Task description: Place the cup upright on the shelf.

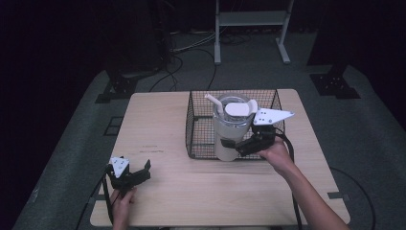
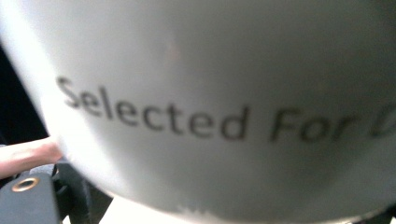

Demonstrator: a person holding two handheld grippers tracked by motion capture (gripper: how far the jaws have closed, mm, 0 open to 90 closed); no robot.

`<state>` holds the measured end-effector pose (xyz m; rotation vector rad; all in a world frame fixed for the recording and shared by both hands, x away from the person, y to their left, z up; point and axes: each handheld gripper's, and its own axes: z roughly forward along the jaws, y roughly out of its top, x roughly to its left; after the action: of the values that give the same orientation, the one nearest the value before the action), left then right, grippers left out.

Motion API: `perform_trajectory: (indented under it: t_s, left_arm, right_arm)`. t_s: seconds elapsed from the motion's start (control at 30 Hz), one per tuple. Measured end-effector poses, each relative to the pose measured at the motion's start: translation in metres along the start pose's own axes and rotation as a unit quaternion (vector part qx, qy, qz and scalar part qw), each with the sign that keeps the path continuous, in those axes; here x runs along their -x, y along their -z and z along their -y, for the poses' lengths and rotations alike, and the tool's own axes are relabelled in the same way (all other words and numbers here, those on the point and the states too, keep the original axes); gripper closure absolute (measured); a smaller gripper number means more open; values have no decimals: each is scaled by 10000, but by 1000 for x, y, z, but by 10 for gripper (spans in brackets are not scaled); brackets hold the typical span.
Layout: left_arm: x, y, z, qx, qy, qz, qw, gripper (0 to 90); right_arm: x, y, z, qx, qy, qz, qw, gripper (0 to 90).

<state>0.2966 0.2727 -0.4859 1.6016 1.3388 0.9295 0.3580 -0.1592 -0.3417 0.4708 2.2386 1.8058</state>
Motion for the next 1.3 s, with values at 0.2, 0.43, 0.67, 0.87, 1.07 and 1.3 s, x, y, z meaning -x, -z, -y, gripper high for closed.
perform_trajectory:
  t_s: [0.2,0.43,0.67,0.87,1.07,1.3]
  left_arm:
    - [0,0,0,18,-2,4,10000,0]
    - [0,0,0,-2,3,8,10000,0]
    - [-1,0,0,16,15,11,10000,0]
    - [-1,1,0,22,21,17,10000,0]
    - [-1,1,0,9,11,23,10000,0]
    - [-1,1,0,26,39,29,10000,0]
  right_arm:
    - [11,-9,-10,9,-11,50,10000,82]
    - [23,-20,-15,-39,-9,81,10000,82]
    - [35,-32,-18,-61,-36,117,9999,82]
    - [48,-43,-21,-83,-51,214,9997,82]
    - [59,-53,-22,-50,-134,264,9996,82]
    - [73,-66,-20,-97,-163,341,9992,82]
